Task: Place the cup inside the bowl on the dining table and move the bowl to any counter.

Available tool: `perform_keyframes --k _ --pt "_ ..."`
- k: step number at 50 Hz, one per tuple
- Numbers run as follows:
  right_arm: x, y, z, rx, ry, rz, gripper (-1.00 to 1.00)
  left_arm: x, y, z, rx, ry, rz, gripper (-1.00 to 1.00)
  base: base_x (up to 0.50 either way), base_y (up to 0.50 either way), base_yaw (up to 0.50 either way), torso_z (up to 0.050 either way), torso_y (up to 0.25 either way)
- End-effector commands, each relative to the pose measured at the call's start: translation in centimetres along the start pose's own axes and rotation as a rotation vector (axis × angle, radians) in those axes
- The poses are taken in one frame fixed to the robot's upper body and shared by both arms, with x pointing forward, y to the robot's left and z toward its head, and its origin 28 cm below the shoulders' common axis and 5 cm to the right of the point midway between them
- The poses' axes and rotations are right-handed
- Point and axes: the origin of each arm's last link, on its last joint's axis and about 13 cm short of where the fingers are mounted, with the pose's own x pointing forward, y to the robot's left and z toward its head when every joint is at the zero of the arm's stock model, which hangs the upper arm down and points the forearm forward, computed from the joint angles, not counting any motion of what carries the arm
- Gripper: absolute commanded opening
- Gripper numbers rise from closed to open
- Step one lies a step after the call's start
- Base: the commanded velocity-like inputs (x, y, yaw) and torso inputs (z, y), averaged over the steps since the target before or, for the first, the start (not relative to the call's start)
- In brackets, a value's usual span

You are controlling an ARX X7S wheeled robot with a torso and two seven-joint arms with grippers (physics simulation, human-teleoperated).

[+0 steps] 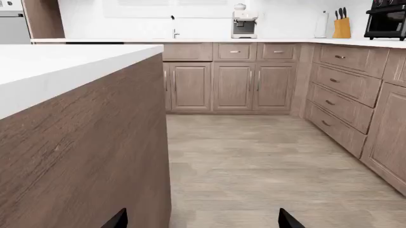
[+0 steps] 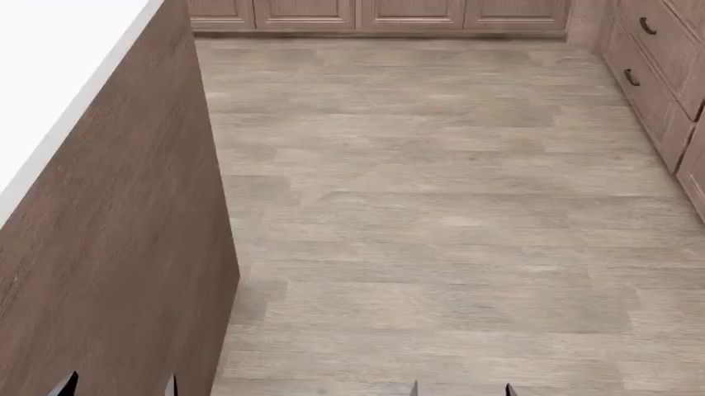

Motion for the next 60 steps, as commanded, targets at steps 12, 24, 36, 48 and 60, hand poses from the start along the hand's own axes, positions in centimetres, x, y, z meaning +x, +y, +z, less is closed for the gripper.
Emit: perform_keyframes --k 12,24,36,48,60 --pt "-0.15 0.19 -0.09 -0.034 0.019 0.022 1.00 -0.07 -0.18 0.02 0.014 0.015 -0.003 1.00 0.00 0.00 0.00 0.000 0.000" --pt "-0.09 0.24 -0.20 -0.036 0.031 0.030 1.00 -0.03 -0.22 -0.03 0.007 0.014 0.006 1.00 -0.47 0.03 0.00 0.000 0.000" --pt "-0.13 0.19 -0.08 -0.028 0.024 0.023 1.00 -0.11 -0.21 -0.05 0.003 0.017 -0.002 1.00 -0.50 0.00 0.00 0.000 0.000" --pt "-0.07 0.22 -0.11 -0.027 0.031 0.028 1.00 -0.18 -0.13 -0.17 0.007 0.022 -0.010 1.00 -0.50 -0.16 0.00 0.000 0.000" --pt "-0.10 0.29 -0.13 -0.046 0.029 0.035 1.00 -0.09 -0.30 -0.16 0.011 0.021 -0.007 1.00 -0.50 -0.16 0.00 0.000 0.000"
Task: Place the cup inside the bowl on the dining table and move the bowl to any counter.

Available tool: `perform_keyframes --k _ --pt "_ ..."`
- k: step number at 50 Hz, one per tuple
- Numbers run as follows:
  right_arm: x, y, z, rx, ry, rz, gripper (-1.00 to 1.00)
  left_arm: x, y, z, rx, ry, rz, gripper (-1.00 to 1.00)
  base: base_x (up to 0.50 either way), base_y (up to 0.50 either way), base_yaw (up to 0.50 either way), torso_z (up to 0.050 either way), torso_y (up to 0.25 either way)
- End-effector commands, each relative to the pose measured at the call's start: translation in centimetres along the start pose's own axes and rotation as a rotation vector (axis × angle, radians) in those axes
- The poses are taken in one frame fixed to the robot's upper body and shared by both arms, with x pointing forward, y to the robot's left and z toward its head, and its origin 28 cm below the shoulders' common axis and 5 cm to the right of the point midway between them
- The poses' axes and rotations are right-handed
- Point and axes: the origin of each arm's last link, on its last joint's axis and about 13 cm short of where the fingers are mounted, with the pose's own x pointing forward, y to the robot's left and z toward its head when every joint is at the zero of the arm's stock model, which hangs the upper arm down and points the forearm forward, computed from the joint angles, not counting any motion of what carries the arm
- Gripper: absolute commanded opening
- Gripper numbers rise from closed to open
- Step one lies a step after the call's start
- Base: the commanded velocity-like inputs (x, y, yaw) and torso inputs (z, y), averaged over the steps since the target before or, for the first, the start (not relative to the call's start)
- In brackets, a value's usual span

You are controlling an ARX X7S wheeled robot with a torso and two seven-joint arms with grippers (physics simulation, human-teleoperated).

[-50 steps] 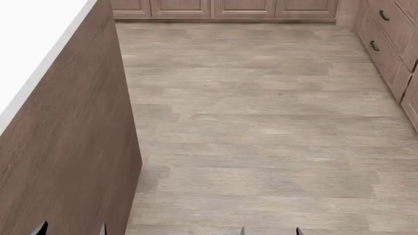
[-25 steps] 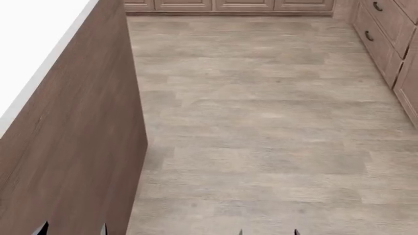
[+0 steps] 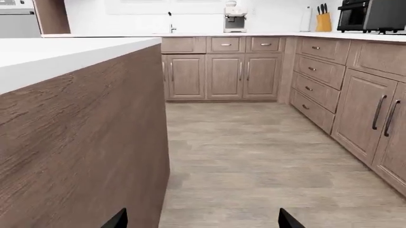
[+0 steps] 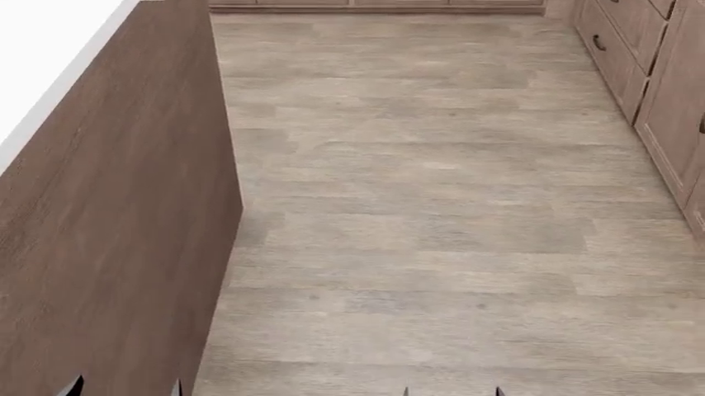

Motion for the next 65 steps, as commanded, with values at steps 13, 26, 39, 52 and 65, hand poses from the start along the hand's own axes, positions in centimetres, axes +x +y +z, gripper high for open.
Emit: perform_keyframes --k 13,26,39,52,65 --pt "-0.01 0.10 0.03 -0.016 0.005 0.007 1.00 0.03 -0.18 0.05 0.004 0.000 -0.001 1.00 -0.50 0.01 0.00 0.000 0.000" --pt "-0.01 0.09 0.01 -0.013 -0.001 0.006 1.00 0.06 -0.12 0.06 0.005 -0.001 -0.004 1.00 -0.50 0.12 0.00 0.000 0.000" --pt "-0.03 0.12 0.04 -0.005 -0.001 0.007 1.00 0.06 -0.12 0.07 0.005 0.000 -0.004 1.00 -0.50 0.11 0.00 0.000 0.000" --pt "0.02 0.17 -0.06 -0.012 0.001 0.009 1.00 0.06 -0.12 0.07 0.004 -0.001 -0.004 1.00 -0.50 0.00 0.00 0.000 0.000" --pt "0.06 0.21 0.01 -0.061 0.013 0.014 1.00 0.06 -0.12 0.07 0.004 -0.001 -0.004 1.00 -0.36 0.18 0.00 0.000 0.000"
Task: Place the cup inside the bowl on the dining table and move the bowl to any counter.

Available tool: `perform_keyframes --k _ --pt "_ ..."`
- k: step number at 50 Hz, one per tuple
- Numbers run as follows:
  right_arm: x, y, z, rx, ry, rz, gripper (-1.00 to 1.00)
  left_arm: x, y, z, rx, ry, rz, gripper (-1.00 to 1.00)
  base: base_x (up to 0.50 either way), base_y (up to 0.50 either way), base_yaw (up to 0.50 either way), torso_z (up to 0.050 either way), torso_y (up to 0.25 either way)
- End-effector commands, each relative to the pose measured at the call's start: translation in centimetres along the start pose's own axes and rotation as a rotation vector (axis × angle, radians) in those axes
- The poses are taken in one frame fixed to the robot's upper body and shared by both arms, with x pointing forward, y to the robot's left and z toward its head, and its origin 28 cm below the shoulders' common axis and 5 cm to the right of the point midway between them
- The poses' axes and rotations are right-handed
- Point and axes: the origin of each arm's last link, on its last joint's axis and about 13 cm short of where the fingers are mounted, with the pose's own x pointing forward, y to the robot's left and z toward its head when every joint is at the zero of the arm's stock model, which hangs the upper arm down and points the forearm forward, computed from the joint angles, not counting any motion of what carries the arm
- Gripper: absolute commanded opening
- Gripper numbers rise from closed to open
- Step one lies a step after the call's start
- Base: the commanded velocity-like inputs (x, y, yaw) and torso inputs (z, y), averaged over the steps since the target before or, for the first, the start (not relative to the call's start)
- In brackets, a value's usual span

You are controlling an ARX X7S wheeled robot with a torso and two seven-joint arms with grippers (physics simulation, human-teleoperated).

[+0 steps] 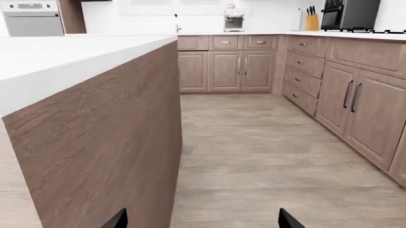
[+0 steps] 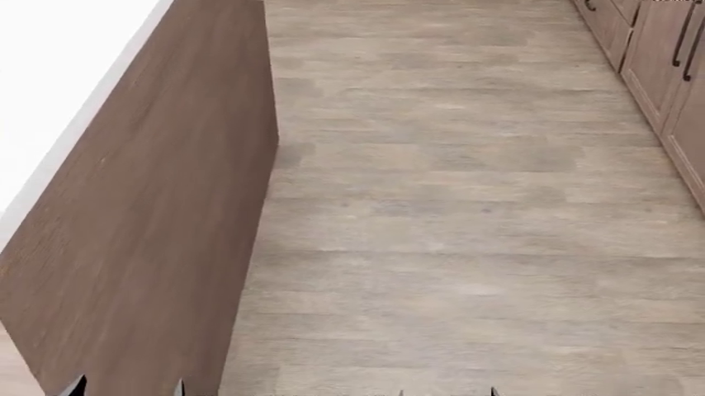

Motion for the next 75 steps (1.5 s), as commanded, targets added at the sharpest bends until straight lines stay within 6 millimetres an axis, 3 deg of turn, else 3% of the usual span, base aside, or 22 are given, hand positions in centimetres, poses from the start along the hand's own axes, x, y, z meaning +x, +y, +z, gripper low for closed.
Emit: perform_keyframes --k 1,75 --pt "0.06 0.03 0.16 -0.026 0.001 0.004 1.00 0.05 0.05 0.04 0.001 -0.002 0.001 1.00 -0.11 0.50 0.00 0.000 0.000" --pt "-0.02 0.08 0.12 -0.025 -0.003 0.010 1.00 -0.16 0.12 -0.09 0.008 0.006 -0.020 1.00 -0.14 0.50 0.00 0.000 0.000"
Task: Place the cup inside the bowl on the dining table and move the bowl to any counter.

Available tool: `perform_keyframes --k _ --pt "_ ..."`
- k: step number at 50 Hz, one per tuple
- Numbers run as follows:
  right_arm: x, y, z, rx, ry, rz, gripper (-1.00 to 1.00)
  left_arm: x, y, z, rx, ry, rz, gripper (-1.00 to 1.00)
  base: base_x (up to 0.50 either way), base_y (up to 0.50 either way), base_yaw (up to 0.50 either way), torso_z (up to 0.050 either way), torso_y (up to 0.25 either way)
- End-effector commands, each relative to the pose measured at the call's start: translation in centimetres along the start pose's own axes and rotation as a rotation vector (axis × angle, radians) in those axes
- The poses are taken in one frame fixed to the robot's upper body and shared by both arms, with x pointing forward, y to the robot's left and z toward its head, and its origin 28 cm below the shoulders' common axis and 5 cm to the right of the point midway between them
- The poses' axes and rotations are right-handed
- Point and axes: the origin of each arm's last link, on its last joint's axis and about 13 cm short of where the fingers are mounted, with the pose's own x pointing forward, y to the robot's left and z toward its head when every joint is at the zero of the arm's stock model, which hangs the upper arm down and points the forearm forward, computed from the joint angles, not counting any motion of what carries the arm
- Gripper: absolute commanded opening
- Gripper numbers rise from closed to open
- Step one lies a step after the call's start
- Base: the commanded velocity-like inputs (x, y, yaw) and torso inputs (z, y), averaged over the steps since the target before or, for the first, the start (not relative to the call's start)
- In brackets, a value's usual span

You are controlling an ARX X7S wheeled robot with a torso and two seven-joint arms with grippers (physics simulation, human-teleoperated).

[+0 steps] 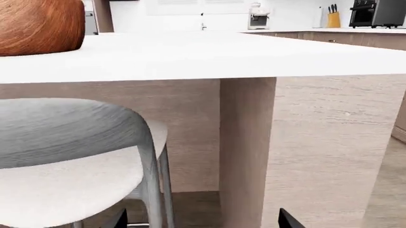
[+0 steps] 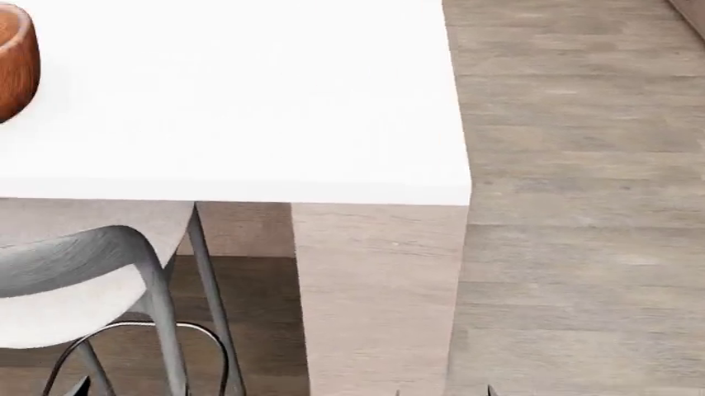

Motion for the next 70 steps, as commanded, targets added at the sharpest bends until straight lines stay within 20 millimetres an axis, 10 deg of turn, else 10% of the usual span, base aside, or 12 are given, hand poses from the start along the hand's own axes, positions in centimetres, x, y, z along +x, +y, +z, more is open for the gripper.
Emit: perform_keyframes --k 1,70 --pt "-0.01 -0.01 -0.03 -0.005 0.002 0.001 1.00 -0.06 0.04 0.00 0.000 0.000 -0.001 1.00 -0.18 0.50 0.00 0.000 0.000" --pt "0.01 -0.07 -0.04 0.003 0.001 -0.018 1.00 0.00 -0.10 -0.04 0.006 0.001 -0.007 1.00 -0.04 0.48 0.00 0.000 0.000"
